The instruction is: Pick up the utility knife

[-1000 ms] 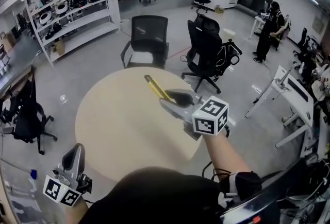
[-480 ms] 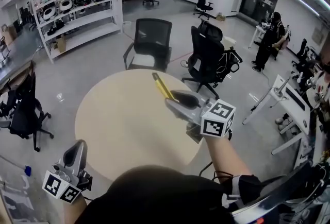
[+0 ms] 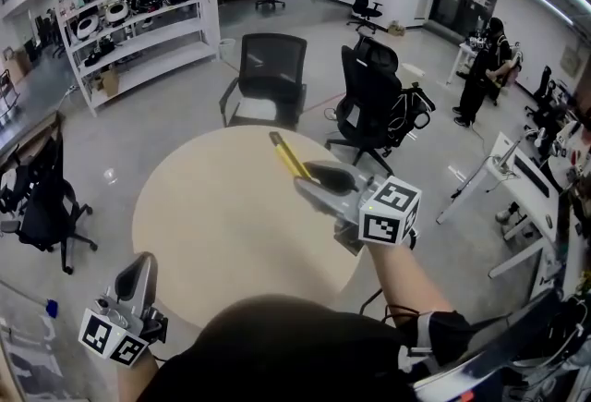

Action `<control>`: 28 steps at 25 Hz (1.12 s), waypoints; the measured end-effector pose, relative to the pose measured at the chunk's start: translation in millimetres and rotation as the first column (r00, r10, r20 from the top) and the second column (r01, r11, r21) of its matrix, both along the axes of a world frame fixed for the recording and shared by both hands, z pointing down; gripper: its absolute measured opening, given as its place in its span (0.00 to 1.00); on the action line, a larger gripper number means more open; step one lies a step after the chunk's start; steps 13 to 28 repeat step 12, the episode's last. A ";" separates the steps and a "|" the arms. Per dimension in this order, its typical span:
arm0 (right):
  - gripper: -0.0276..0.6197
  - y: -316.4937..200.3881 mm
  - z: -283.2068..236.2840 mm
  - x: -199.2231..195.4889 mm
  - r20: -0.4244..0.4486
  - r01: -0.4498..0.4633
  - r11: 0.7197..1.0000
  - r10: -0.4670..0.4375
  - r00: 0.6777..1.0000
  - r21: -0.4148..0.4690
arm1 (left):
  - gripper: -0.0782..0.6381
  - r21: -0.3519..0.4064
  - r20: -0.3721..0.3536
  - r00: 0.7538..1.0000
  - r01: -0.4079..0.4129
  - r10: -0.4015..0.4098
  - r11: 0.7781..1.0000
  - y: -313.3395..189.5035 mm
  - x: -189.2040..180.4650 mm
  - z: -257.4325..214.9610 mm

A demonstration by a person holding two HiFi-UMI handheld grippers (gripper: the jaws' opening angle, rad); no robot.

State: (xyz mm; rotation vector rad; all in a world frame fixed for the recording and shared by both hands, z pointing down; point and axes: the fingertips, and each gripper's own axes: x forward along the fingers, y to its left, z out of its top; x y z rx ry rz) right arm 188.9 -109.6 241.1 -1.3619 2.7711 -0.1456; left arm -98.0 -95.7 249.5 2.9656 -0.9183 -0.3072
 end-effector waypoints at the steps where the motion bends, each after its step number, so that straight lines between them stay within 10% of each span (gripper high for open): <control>1: 0.26 -0.5 -0.9 1.1 -0.001 0.002 1.000 -0.002 1.000 0.000 | 0.11 0.000 -0.001 1.000 0.002 -0.002 1.000 -0.4 1.0 -1.1; 28: 0.26 0.7 -1.9 12.3 -0.015 0.006 1.000 -0.006 1.000 0.009 | 0.11 0.003 -0.006 1.000 0.003 -0.003 1.000 0.3 12.8 -0.6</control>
